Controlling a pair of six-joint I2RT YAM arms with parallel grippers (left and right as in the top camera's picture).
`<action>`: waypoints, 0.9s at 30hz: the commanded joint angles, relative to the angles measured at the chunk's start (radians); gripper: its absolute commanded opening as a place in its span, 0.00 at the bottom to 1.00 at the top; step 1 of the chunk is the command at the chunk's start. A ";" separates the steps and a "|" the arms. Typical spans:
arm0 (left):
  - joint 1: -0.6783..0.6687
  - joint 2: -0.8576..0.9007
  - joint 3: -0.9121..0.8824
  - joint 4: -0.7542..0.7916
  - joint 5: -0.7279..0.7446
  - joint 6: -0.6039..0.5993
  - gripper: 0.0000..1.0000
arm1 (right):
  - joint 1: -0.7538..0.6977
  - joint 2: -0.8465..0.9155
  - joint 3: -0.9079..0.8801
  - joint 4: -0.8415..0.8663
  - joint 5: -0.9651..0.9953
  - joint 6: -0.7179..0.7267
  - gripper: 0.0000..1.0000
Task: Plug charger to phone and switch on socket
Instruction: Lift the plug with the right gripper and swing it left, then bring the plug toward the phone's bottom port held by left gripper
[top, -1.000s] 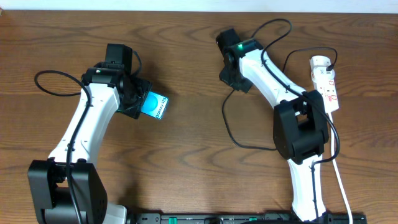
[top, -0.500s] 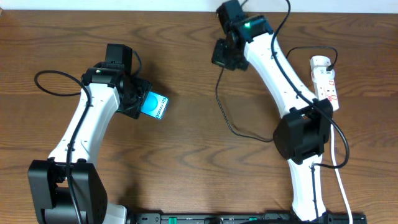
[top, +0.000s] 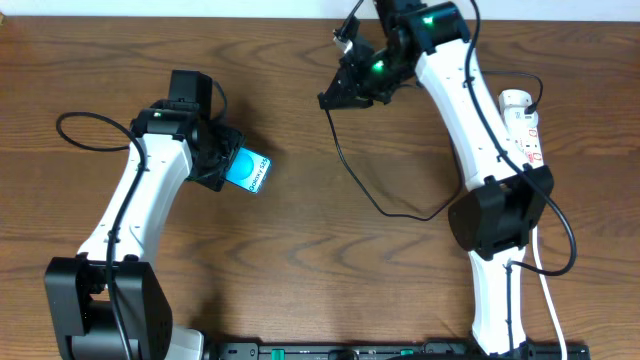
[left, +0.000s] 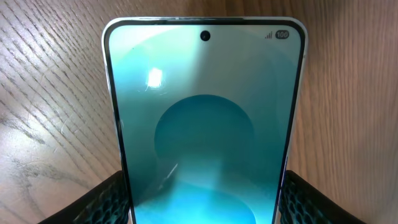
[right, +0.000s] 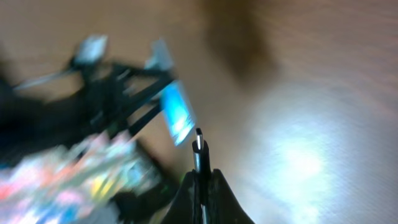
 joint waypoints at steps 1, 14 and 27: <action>0.021 -0.001 -0.002 -0.005 0.035 0.032 0.07 | -0.027 0.016 0.023 -0.066 -0.282 -0.254 0.01; 0.053 -0.001 -0.002 -0.006 0.091 0.112 0.07 | 0.045 0.016 0.015 -0.262 -0.296 -0.491 0.01; 0.100 -0.005 0.013 -0.006 0.186 0.241 0.07 | 0.162 0.018 0.012 -0.252 -0.282 -0.460 0.01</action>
